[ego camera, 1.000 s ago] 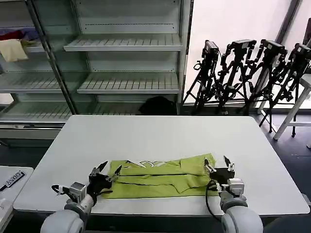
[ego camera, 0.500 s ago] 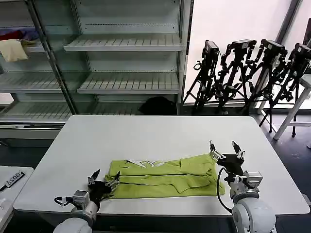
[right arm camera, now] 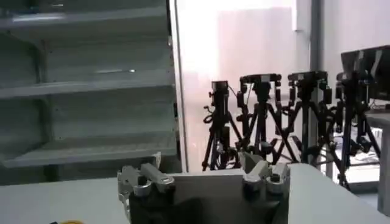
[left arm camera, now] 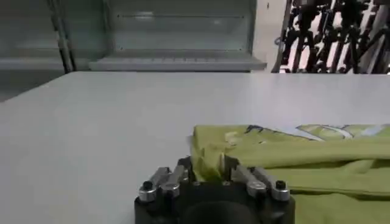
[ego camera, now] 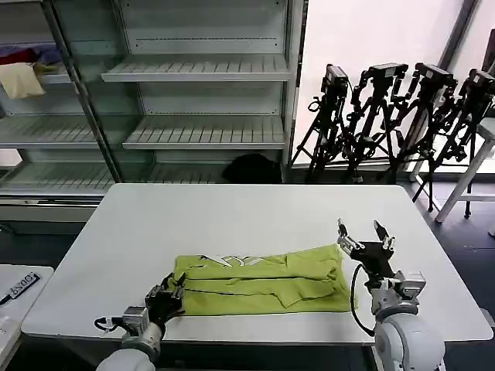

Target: Fold and organize the clothes.

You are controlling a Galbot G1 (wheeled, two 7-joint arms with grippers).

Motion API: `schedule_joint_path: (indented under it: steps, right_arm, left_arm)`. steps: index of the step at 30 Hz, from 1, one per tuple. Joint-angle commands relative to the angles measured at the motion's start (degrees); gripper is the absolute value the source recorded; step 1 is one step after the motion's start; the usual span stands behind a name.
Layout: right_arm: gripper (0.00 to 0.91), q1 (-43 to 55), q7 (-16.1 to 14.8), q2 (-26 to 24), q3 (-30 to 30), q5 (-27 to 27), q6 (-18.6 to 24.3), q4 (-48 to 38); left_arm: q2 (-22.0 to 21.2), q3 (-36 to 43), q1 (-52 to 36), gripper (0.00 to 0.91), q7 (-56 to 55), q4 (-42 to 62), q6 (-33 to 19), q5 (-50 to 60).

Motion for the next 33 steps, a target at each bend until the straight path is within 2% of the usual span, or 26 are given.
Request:
schedule_joint_path:
  steps: [1,7,14,18,22,25,29,33]
  right_arm:
    - [0.907,0.26,-0.16,-0.06,0.4,0.54,0.23,0.0]
    - [0.907,0.2,-0.11,0.0,0.47,0.52,0.21,0.01]
    - [0.907,-0.18,-0.09,-0.27,1.14,0.64,0.23,0.2]
    - [0.907,-0.24,0.04,-0.48,1.41,0.67,0.22,-0.06]
    - [0.907,-0.14,0.12,-0.81,1.54,0.68,0.28,-0.73]
    - [0.907,-0.16,0.23,-1.15,1.77,0.69,0.33,-1.56]
    - [0.907,-0.49,0.1,-1.33,2.01,0.83,0.66,-2.38]
    - [0.907,-0.91,-0.02,-1.32,2.1,0.85,0.98,-3.26]
  left_arm:
    - [-0.3,0.68,0.48,0.01,-0.65,0.41,0.15,-1.08]
    - [-0.8,1.36,0.2,0.0,-0.69,0.24,-0.9,-1.65]
    - [-0.79,0.15,-0.06,0.0,-0.82,0.27,-5.11,-1.37]
    - [0.89,-3.36,-0.14,0.0,1.9,-1.6,-6.06,0.93]
    - [1.67,-11.88,-0.86,0.0,9.32,-3.32,-5.74,7.67]
    - [5.37,-17.8,-1.61,0.0,12.9,-3.14,-5.66,9.83]
    - [12.95,-24.67,-2.96,0.0,16.78,-0.17,-5.61,11.65]
    - [18.29,-27.45,-3.55,0.0,17.78,1.74,-5.27,11.48]
